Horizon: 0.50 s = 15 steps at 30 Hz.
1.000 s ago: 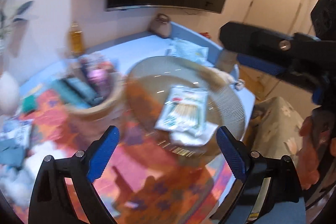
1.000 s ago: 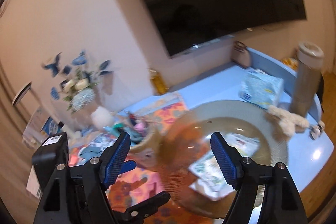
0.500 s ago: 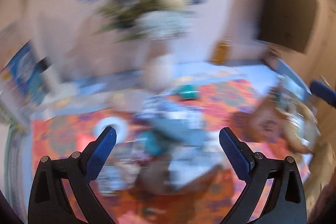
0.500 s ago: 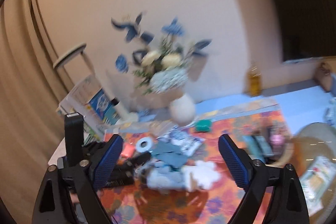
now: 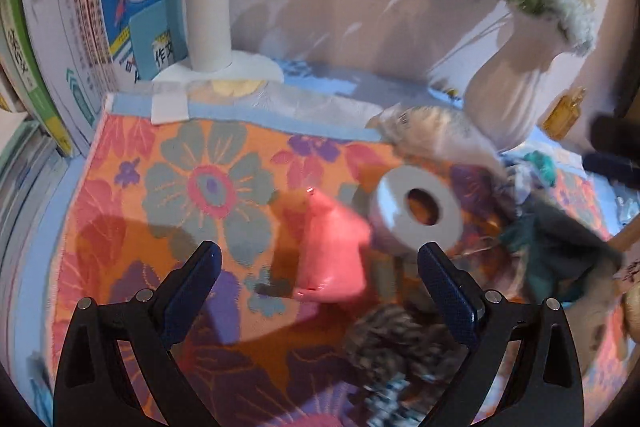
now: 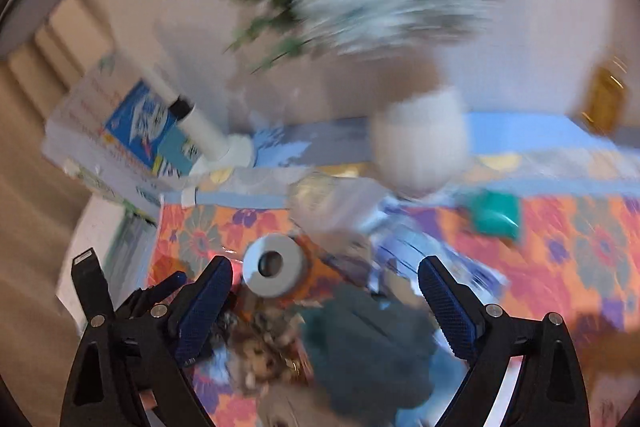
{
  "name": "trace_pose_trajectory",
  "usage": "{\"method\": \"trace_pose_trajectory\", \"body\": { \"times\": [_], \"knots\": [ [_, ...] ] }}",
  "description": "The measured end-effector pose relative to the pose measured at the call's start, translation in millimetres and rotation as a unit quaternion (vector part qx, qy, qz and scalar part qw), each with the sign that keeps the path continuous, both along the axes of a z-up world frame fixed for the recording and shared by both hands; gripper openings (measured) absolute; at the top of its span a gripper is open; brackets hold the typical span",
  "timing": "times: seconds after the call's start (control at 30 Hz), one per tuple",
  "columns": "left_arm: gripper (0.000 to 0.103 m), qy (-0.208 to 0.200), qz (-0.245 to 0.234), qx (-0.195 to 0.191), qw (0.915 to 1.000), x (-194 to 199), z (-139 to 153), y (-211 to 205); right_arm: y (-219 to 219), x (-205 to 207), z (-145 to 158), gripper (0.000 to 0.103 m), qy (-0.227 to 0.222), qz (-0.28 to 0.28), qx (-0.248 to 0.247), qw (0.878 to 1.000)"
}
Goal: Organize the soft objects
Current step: 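Grasp the pink bag with the left tool while the right tool grasps the white plastic package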
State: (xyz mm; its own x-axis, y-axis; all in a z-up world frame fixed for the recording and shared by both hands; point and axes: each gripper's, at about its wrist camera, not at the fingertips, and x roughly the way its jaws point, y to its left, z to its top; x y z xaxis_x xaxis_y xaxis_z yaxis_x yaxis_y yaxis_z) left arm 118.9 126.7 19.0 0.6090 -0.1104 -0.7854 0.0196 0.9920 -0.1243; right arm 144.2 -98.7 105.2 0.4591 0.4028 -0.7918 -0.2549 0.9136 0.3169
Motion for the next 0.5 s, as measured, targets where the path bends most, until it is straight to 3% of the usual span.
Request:
{"method": "trace_pose_trajectory", "body": {
  "times": [0.13, 0.33, 0.5],
  "knots": [
    [0.098, 0.010, -0.001, -0.018, 0.9998, 5, -15, 3, 37, 28, -16, 0.094, 0.007, 0.011, -0.031, 0.999],
    [0.102, 0.003, 0.001, 0.021, 0.9998, 9, -21, -6, 65, 68, -45, 0.094, 0.015, -0.012, -0.072, 0.997],
    [0.102, 0.001, 0.001, 0.013, 0.9999, 14, -24, -3, 69, 84, -75, 0.085, 0.073, -0.011, -0.048, 0.996]
  ]
}}
